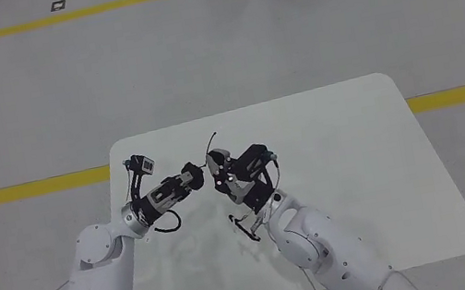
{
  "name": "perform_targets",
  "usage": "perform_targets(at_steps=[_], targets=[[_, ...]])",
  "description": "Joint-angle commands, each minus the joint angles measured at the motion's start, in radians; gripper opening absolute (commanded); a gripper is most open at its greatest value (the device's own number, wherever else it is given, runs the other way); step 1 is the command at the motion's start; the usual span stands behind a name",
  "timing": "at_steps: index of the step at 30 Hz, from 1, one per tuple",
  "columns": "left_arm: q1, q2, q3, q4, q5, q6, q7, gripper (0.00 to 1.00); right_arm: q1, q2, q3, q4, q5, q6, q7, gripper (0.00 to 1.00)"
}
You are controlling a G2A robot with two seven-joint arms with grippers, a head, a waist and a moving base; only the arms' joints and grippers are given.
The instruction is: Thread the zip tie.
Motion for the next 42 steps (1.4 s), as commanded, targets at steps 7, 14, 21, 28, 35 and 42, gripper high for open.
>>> perform_targets(at_steps=[7,14,21,28,35,42], targets=[[0.000,0.000,0.000,0.000,0.000,0.000,0.000,0.00,0.004,-0.001,-0.006,0.011,-0.002,0.010,-0.012,0.00],[0.000,0.000,0.000,0.000,0.000,0.000,0.000,0.00,0.014,-0.004,-0.015,0.020,0.000,0.018,-0.022,0.00],[0.000,0.000,0.000,0.000,0.000,0.000,0.000,0.00,0.018,-0.004,-0.017,0.028,0.000,0.023,-0.024,0.00],[0.000,0.000,0.000,0.000,0.000,0.000,0.000,0.00,0.020,-0.005,-0.018,0.038,-0.001,0.029,-0.017,0.00],[0.000,0.000,0.000,0.000,0.000,0.000,0.000,0.00,0.019,-0.005,-0.020,0.038,-0.002,0.036,-0.014,0.00],[0.000,0.000,0.000,0.000,0.000,0.000,0.000,0.00,0.014,-0.005,-0.018,0.023,-0.006,0.043,-0.030,0.00]])
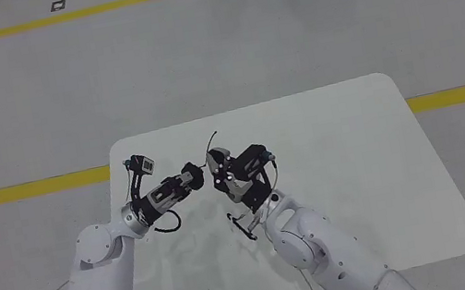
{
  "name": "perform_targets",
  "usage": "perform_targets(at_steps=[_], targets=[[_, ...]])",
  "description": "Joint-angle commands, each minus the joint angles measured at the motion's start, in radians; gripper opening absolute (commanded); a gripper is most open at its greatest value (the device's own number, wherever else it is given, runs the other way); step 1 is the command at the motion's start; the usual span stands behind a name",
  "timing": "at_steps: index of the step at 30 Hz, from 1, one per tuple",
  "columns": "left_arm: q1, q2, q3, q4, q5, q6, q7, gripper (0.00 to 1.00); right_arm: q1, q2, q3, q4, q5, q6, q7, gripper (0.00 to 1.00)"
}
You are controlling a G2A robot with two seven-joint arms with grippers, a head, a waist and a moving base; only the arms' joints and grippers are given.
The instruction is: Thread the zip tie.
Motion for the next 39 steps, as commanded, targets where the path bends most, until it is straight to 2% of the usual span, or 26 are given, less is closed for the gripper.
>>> perform_targets(at_steps=[1,25,39], targets=[[0.000,0.000,0.000,0.000,0.000,0.000,0.000,0.00,0.000,0.000,0.000,-0.001,-0.001,-0.001,0.000,0.00],[0.000,0.000,0.000,0.000,0.000,0.000,0.000,0.00,0.001,-0.002,-0.004,0.012,-0.005,0.014,-0.003,0.00],[0.000,0.000,0.000,0.000,0.000,0.000,0.000,0.00,0.003,-0.003,-0.008,0.016,0.006,0.003,-0.004,0.00]])
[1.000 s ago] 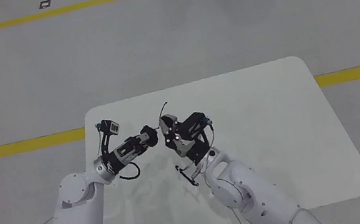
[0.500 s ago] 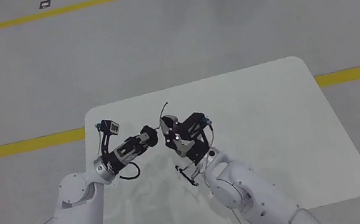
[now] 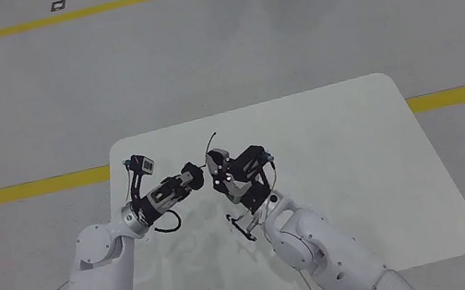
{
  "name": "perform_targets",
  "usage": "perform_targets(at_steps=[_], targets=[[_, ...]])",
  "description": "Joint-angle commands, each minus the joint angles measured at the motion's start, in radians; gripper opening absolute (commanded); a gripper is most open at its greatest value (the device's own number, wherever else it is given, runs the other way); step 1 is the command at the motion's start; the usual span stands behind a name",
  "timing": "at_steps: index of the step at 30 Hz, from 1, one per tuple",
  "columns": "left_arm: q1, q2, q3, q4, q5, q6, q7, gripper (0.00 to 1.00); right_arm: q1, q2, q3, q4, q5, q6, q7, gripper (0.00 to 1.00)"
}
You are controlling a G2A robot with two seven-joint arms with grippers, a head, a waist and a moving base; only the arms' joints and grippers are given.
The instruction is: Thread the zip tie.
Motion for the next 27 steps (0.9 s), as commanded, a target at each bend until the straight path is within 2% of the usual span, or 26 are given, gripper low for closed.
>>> perform_targets(at_steps=[1,27], targets=[[0.000,0.000,0.000,0.000,0.000,0.000,0.000,0.00,0.000,0.000,0.000,0.001,0.002,0.000,0.000,0.00],[0.000,0.000,0.000,0.000,0.000,0.000,0.000,0.00,0.009,-0.005,-0.004,0.018,0.002,0.026,-0.008,0.00]])
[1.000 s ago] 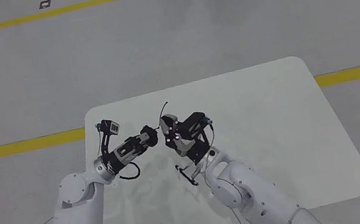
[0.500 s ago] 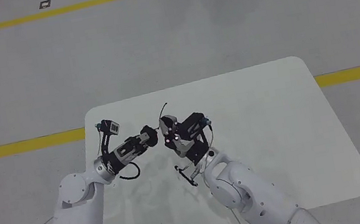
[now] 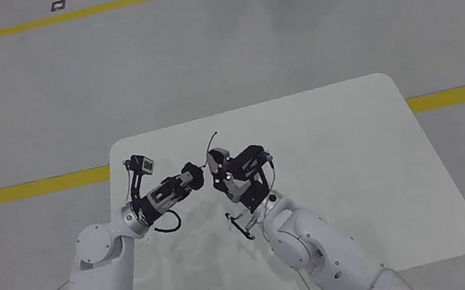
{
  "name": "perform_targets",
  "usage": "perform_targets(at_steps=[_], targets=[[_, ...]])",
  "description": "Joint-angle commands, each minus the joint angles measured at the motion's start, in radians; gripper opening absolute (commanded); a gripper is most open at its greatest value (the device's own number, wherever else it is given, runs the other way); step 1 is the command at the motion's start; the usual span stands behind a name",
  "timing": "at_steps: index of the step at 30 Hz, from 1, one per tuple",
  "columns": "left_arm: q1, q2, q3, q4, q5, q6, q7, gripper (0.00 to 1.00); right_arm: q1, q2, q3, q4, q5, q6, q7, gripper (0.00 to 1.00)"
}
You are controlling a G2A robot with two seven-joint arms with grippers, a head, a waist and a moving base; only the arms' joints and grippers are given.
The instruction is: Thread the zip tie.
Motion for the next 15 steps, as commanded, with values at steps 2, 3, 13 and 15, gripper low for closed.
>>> perform_targets(at_steps=[2,3,13,15], targets=[[0.000,0.000,0.000,0.000,0.000,0.000,0.000,0.00,0.001,0.000,0.000,0.001,0.001,-0.001,-0.001,0.00],[0.000,0.000,0.000,0.000,0.000,0.000,0.000,0.00,0.002,0.000,0.001,0.001,0.001,-0.001,-0.001,0.00],[0.000,0.000,0.000,0.000,0.000,0.000,0.000,0.00,0.002,-0.001,0.001,0.003,0.003,-0.011,0.010,0.00],[0.000,0.000,0.000,0.000,0.000,0.000,0.000,0.00,-0.001,0.000,0.000,0.001,0.006,-0.013,0.012,0.00]])
